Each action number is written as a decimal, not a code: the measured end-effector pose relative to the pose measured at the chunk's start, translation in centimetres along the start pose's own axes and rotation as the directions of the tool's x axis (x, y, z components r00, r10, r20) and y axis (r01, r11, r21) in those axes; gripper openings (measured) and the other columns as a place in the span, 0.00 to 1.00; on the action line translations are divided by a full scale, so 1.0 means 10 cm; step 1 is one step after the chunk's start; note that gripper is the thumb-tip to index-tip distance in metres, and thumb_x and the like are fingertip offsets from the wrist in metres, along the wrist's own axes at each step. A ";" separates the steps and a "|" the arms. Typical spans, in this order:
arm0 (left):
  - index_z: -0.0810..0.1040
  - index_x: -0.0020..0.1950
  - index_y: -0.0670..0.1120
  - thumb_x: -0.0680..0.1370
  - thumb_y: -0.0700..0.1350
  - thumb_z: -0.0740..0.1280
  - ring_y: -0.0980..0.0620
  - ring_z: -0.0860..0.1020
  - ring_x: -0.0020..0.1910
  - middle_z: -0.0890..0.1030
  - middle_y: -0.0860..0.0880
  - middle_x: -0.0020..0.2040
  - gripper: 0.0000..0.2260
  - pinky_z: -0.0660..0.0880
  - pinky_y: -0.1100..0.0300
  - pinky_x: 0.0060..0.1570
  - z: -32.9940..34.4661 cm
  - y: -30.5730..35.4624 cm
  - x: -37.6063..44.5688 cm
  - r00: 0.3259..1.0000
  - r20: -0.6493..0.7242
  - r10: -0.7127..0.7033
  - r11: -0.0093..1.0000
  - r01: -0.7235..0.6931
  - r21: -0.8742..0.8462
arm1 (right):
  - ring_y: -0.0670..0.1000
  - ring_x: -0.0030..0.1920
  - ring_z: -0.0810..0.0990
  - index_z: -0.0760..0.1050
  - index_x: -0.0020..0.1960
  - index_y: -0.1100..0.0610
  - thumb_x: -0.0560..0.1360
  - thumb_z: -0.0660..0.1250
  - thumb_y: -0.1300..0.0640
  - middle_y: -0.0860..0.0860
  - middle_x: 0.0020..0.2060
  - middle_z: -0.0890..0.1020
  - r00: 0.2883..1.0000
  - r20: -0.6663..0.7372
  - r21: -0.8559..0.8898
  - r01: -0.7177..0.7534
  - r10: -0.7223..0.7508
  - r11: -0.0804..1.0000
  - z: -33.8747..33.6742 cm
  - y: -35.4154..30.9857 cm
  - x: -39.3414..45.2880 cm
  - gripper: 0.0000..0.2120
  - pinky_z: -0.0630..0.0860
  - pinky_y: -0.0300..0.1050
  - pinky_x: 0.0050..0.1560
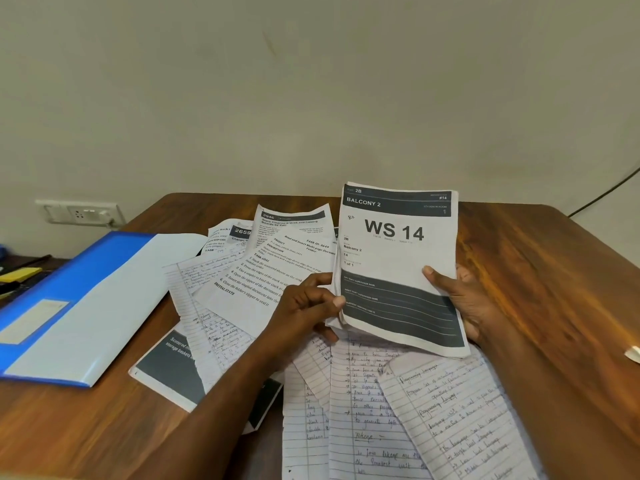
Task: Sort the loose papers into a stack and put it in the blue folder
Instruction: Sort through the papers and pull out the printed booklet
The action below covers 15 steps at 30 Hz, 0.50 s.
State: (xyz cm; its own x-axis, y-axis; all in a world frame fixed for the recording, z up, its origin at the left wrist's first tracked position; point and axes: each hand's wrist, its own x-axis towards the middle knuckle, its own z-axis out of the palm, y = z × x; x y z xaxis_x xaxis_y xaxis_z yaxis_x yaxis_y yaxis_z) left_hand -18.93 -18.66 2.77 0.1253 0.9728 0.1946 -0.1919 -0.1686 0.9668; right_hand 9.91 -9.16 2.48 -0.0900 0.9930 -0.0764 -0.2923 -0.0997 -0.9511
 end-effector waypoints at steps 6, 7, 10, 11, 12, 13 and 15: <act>0.83 0.50 0.28 0.74 0.48 0.75 0.42 0.81 0.55 0.80 0.40 0.66 0.21 0.83 0.53 0.33 -0.01 0.02 0.00 0.995 0.075 -0.062 0.996 0.066 -0.062 | 0.65 0.62 0.83 0.76 0.70 0.57 0.77 0.74 0.60 0.60 0.61 0.85 1.000 0.001 0.029 -0.010 0.010 1.000 -0.02 0.00 0.02 0.23 0.78 0.70 0.64; 0.81 0.51 0.26 0.74 0.48 0.75 0.42 0.81 0.53 0.79 0.38 0.65 0.22 0.83 0.53 0.34 0.00 0.02 0.00 0.994 0.088 -0.067 0.995 0.073 -0.067 | 0.65 0.62 0.84 0.76 0.71 0.57 0.77 0.74 0.60 0.60 0.61 0.85 1.000 -0.002 0.039 -0.007 0.007 0.999 -0.02 -0.01 0.01 0.23 0.79 0.69 0.62; 0.82 0.47 0.29 0.73 0.46 0.76 0.44 0.82 0.49 0.81 0.39 0.61 0.18 0.82 0.54 0.33 0.00 0.03 0.00 0.993 0.098 -0.070 0.994 0.077 -0.072 | 0.65 0.62 0.84 0.76 0.71 0.57 0.78 0.73 0.61 0.60 0.62 0.85 1.000 0.006 0.053 0.001 -0.001 0.999 -0.02 -0.01 0.01 0.22 0.81 0.67 0.60; 0.84 0.45 0.32 0.73 0.46 0.76 0.45 0.82 0.47 0.82 0.40 0.59 0.15 0.82 0.55 0.33 0.00 0.03 0.00 0.993 0.100 -0.069 0.995 0.076 -0.064 | 0.65 0.63 0.83 0.76 0.71 0.57 0.78 0.72 0.61 0.60 0.62 0.84 1.000 0.005 0.055 0.003 -0.003 0.998 -0.02 -0.01 0.02 0.22 0.79 0.69 0.62; 0.85 0.43 0.36 0.73 0.44 0.77 0.44 0.82 0.45 0.82 0.40 0.58 0.11 0.82 0.55 0.33 0.00 0.03 -0.01 0.993 0.093 -0.071 0.996 0.076 -0.051 | 0.66 0.63 0.83 0.76 0.71 0.56 0.78 0.72 0.61 0.60 0.63 0.84 1.000 0.007 0.058 0.003 -0.004 0.998 -0.03 0.00 0.02 0.22 0.77 0.71 0.65; 0.85 0.41 0.39 0.73 0.42 0.77 0.44 0.81 0.43 0.81 0.39 0.56 0.07 0.82 0.56 0.32 0.00 0.02 -0.01 0.994 0.076 -0.076 0.996 0.079 -0.033 | 0.66 0.64 0.82 0.76 0.72 0.57 0.78 0.72 0.61 0.61 0.63 0.84 1.000 0.008 0.062 0.002 -0.003 0.998 -0.03 0.00 0.03 0.22 0.74 0.72 0.67; 0.85 0.38 0.41 0.74 0.35 0.75 0.45 0.80 0.39 0.81 0.39 0.53 0.06 0.81 0.58 0.31 0.00 -0.01 0.00 0.996 0.011 -0.087 0.996 0.087 0.014 | 0.66 0.65 0.82 0.76 0.72 0.56 0.79 0.72 0.61 0.60 0.63 0.84 1.000 0.009 0.062 0.001 -0.002 0.998 -0.04 0.01 0.03 0.22 0.72 0.73 0.68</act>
State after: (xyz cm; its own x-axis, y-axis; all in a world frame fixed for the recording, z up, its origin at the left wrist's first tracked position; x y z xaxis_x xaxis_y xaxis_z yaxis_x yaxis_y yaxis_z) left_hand -18.95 -18.66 2.71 0.1521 0.9821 0.1115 -0.1664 -0.0857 0.9823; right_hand 10.23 -8.83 2.26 -0.0978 0.9926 -0.0721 -0.3513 -0.1022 -0.9307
